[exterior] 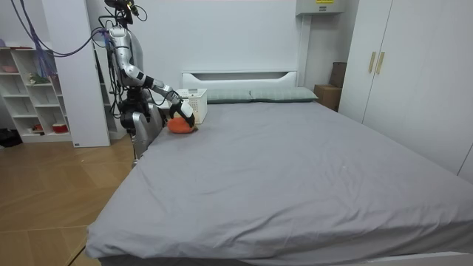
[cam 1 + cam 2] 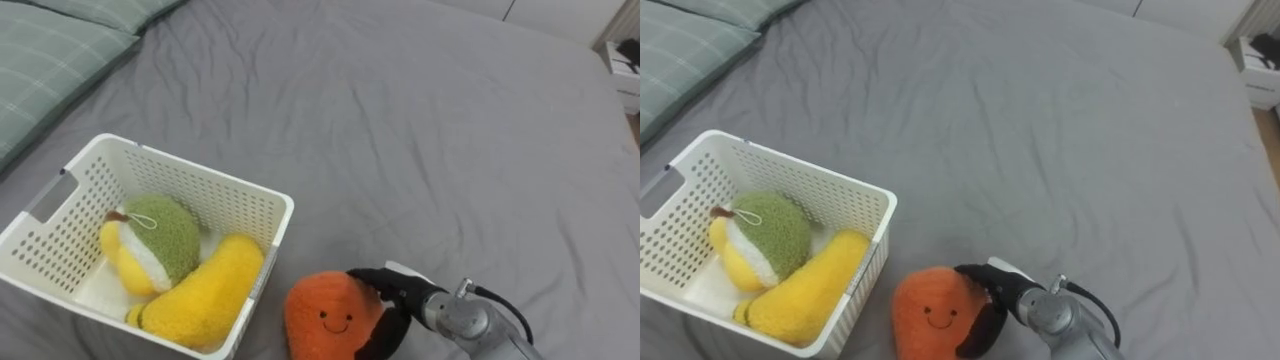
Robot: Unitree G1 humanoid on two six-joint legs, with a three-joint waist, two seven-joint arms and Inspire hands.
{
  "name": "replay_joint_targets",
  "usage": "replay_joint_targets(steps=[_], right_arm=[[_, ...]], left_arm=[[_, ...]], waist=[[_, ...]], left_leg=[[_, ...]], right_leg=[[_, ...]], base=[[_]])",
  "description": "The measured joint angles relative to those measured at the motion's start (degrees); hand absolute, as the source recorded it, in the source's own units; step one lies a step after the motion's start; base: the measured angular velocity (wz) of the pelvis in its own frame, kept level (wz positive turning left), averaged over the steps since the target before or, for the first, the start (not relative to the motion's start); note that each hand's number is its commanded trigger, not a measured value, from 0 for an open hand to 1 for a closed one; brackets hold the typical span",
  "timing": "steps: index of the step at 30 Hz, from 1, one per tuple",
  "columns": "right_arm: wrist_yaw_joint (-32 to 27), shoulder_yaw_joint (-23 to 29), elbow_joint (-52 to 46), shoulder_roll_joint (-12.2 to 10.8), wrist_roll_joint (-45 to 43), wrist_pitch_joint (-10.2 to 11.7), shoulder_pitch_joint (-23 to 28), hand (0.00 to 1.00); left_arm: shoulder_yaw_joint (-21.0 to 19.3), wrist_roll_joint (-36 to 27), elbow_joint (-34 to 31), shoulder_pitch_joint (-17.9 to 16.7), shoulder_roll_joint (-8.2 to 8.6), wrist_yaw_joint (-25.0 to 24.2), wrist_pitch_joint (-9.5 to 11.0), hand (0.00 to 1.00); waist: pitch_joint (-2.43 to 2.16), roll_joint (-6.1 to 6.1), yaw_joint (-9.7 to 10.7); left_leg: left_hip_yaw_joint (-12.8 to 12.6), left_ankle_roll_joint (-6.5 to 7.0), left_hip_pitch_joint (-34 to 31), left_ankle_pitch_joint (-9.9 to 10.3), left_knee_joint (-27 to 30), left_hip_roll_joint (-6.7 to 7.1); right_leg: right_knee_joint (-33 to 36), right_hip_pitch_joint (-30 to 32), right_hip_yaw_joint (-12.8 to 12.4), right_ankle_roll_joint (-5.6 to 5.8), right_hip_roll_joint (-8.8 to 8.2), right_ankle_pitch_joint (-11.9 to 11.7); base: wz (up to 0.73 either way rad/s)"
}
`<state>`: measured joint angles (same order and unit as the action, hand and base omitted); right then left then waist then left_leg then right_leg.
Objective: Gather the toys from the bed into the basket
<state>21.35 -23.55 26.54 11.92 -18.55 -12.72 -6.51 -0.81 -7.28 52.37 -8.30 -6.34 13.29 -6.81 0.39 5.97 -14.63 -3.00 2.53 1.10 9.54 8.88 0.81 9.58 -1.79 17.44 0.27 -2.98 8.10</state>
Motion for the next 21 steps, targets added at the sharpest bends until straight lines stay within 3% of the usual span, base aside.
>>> replay_joint_targets(steps=[5,10,18,21], right_arm=[[-1.4,0.1,2.2,-2.7,-1.2,-1.0,-1.6,1.0],[-1.8,0.1,5.1,-3.8,-1.2,-1.1,-1.6,1.0],[-5.4,0.3,8.9,-4.9,1.2,0.0,-1.6,1.0],[-7.7,1.1,12.3,-4.8,3.6,1.5,-1.7,1.0]], left_arm=[[0.0,0.0,-0.7,-0.3,0.1,-0.1,-0.4,0.0],[0.0,0.0,-0.7,-0.3,0.34,-0.1,-0.3,0.0],[-0.1,0.0,-0.7,-0.2,0.53,-0.1,-0.2,0.0],[-0.3,0.0,-0.6,-0.4,0.68,0.0,0.1,0.0]], waist=[[0.43,-0.56,-0.1],[0.74,-1.02,-0.1],[0.59,-1.31,0.2],[0.55,-1.45,-0.1]], left_leg=[[0.1,-0.01,0.1,0.0,0.0,0.0],[0.2,-0.01,-0.2,0.0,-0.1,0.0],[1.3,-0.03,-0.7,0.0,0.1,0.12],[2.0,-0.03,-0.5,0.0,0.2,0.31]], right_leg=[[0.0,-0.2,0.0,0.0,0.02,0.0],[0.0,-0.1,0.2,0.01,0.0,0.0],[-0.3,-0.3,1.7,0.03,-0.06,0.0],[-1.0,-1.2,2.3,0.05,-0.15,0.0]], base=[[0.0],[0.01],[0.07],[0.12]])
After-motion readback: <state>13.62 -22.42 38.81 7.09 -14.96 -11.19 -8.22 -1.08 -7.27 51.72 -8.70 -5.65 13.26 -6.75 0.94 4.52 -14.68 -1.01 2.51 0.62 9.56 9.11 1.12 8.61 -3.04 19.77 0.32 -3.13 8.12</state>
